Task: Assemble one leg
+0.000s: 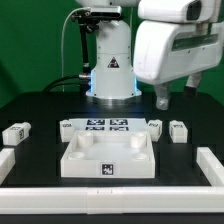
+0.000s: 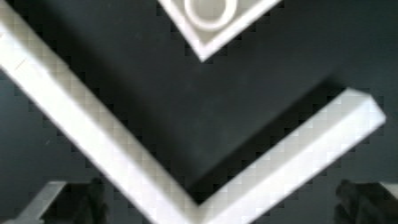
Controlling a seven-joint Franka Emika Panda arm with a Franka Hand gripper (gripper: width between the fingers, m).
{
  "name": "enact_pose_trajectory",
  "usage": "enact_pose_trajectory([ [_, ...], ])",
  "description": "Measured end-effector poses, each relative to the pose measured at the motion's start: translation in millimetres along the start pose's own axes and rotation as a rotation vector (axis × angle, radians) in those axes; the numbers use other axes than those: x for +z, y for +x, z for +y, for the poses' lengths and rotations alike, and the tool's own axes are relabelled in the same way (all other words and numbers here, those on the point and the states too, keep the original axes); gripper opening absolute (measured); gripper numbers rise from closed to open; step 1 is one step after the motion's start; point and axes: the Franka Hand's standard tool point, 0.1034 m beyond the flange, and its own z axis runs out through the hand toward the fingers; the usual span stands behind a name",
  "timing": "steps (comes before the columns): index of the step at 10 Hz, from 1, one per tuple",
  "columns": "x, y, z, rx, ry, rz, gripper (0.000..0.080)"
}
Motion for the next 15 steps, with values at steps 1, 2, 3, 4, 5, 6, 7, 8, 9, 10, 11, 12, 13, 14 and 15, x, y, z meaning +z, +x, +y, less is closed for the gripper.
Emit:
enact_pose_trajectory([
  [1, 7.7, -13.5, -3.0, -0.05, 0.017, -0.004, 0.065],
  [2, 18.8, -29.2, -0.9, -0.177, 0.038, -0.005, 0.065],
  [3, 23.9, -37.0, 0.7, -0.241, 0.047, -0.011, 0.065],
  [4, 28.3, -40.5, 0.9, -0.269, 0.055, -0.015, 0.065],
  [5, 27.4, -38.8, 0.3, -0.257, 0.053, -0.013, 0.065],
  [6, 27.8, -39.1, 0.4, -0.257, 0.054, -0.014, 0.065],
  [7, 28.0, -39.3, 0.5, -0.257, 0.054, -0.014, 0.065],
  [8, 28.5, -40.4, 1.0, -0.288, 0.052, -0.008, 0.065],
  [9, 31.6, -47.5, 1.5, -0.377, 0.049, 0.019, 0.065],
  [10, 40.5, -59.7, -2.0, -0.414, 0.039, 0.047, 0.065],
  [11, 53.7, -73.0, -6.1, -0.524, 0.008, 0.078, 0.065],
  [12, 63.3, -80.9, -10.2, -0.579, -0.011, 0.089, 0.065],
  [13, 66.4, -82.1, -12.1, -0.587, -0.01, 0.079, 0.065],
  [14, 66.1, -82.1, -11.0, -0.586, -0.011, 0.08, 0.065],
  [15, 66.7, -82.4, -11.2, -0.586, -0.01, 0.079, 0.065],
])
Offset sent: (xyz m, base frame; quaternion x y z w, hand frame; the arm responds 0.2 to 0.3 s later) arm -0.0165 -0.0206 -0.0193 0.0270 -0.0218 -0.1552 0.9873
